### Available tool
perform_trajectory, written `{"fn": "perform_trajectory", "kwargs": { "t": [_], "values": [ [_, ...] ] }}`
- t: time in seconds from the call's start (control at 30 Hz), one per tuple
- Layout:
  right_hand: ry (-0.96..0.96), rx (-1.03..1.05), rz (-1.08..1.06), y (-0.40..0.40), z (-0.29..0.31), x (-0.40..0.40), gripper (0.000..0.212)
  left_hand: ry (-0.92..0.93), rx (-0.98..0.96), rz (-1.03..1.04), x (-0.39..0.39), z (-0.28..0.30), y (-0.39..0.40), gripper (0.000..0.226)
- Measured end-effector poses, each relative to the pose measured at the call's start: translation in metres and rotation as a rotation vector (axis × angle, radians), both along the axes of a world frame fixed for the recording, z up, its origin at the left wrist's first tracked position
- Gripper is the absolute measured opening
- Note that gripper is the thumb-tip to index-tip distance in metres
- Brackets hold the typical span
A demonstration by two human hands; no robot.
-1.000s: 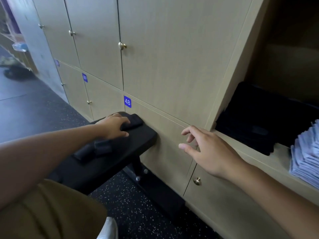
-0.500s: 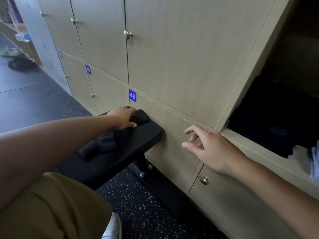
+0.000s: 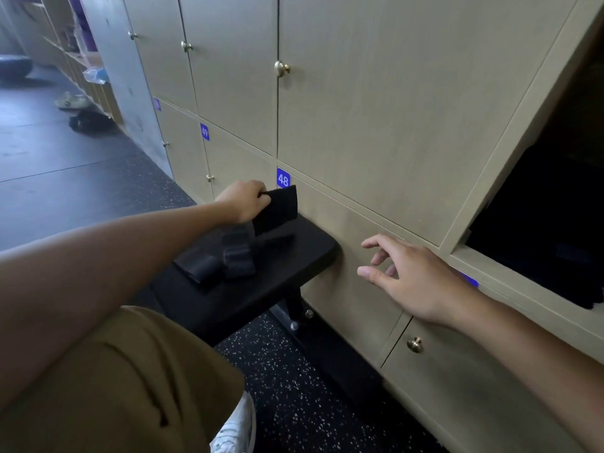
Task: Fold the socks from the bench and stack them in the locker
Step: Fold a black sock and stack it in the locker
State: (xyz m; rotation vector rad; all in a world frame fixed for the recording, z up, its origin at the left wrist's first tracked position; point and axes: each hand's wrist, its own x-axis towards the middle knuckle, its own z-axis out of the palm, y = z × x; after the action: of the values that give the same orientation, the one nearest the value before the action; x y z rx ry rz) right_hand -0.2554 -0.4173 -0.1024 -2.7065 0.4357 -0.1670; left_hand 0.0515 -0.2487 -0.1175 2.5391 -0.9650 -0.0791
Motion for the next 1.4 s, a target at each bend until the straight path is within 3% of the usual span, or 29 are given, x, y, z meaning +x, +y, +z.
{"fn": "perform_trajectory", "kwargs": {
  "t": [0.13, 0.23, 0.53, 0.7, 0.9, 1.2, 1.4],
  "values": [
    [-0.003, 0.003, 0.003, 0.001, 0.001, 0.001, 0.041, 0.395, 0.054, -0.014, 0.01, 0.012, 0.028, 0.029],
    [-0.006, 0.019, 0.006, 0.002, 0.001, 0.001, 0.04, 0.548, 0.102, 0.019, 0.015, 0.016, 0.055, 0.024],
    [0.023, 0.015, 0.015, 0.01, 0.005, 0.005, 0.04, 0.587, 0.32, 0.073, 0.022, 0.009, 0.095, 0.049],
    [0.037, 0.013, 0.019, 0.013, 0.004, 0.008, 0.04, 0.734, 0.496, 0.194, 0.019, 0.002, 0.085, 0.084],
    [0.051, 0.008, 0.019, 0.014, 0.004, 0.01, 0.041, 0.644, 0.47, 0.319, -0.005, 0.004, 0.068, 0.089],
    [0.074, 0.005, 0.01, 0.011, 0.001, 0.009, 0.044, 0.684, 0.496, 0.346, -0.01, 0.003, 0.055, 0.091],
    [0.087, 0.001, 0.001, 0.006, -0.002, 0.007, 0.045, 0.722, 0.596, 0.393, 0.01, -0.005, 0.042, 0.137]
  ]
}}
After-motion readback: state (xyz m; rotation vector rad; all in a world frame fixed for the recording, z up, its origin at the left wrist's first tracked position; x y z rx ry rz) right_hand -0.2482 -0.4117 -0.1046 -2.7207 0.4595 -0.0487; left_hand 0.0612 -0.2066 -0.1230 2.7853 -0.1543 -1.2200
